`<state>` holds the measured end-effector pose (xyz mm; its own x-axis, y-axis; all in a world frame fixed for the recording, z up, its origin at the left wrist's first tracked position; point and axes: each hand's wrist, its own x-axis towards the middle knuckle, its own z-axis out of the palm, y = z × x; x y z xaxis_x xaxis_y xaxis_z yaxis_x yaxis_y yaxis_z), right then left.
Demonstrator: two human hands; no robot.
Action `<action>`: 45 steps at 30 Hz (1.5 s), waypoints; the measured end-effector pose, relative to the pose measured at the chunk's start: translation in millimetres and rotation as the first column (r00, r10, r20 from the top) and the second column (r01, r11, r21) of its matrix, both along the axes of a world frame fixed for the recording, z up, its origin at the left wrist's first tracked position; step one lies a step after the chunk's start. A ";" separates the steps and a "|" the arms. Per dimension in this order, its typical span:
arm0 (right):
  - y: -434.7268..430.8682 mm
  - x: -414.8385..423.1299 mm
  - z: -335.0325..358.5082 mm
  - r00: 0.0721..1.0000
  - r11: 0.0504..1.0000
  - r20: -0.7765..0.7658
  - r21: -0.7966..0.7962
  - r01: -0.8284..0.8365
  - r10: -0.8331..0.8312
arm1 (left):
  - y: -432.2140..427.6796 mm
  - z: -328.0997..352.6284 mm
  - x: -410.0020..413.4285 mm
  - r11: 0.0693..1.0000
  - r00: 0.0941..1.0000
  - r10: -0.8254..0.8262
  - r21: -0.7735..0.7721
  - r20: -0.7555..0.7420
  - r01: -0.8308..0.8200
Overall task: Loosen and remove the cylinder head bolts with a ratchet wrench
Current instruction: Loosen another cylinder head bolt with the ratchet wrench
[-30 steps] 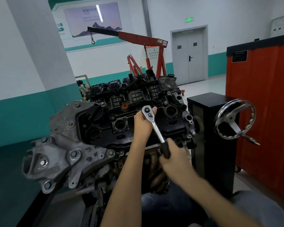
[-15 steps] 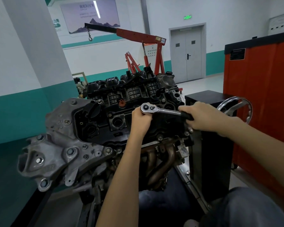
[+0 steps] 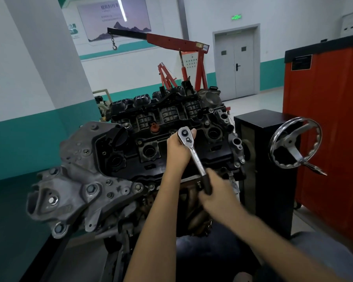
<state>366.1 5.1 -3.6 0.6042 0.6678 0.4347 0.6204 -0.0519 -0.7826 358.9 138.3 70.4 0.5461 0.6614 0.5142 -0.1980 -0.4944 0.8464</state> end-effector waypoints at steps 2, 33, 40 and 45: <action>-28.3 41.1 21.7 0.984 0.992 0.168 -0.124 -0.033 0.054 | 0.3 3.1 -0.6 0.999 0.999 -0.028 0.043 -0.037 0.030; -38.2 89.6 78.8 0.789 0.914 0.611 -0.353 0.200 0.063 | 0.4 1.4 -6.7 0.999 0.998 -0.053 -0.007 0.017 0.054; 18.8 -35.6 -8.0 0.988 0.985 -0.139 0.150 0.083 -0.062 | -9.6 1.5 5.3 0.999 0.995 0.052 -0.006 0.090 -0.051; 11.0 -20.9 -1.3 0.996 0.997 -0.089 0.062 0.036 -0.030 | -1.9 2.3 -0.5 1.000 1.000 0.023 -0.007 -0.001 -0.023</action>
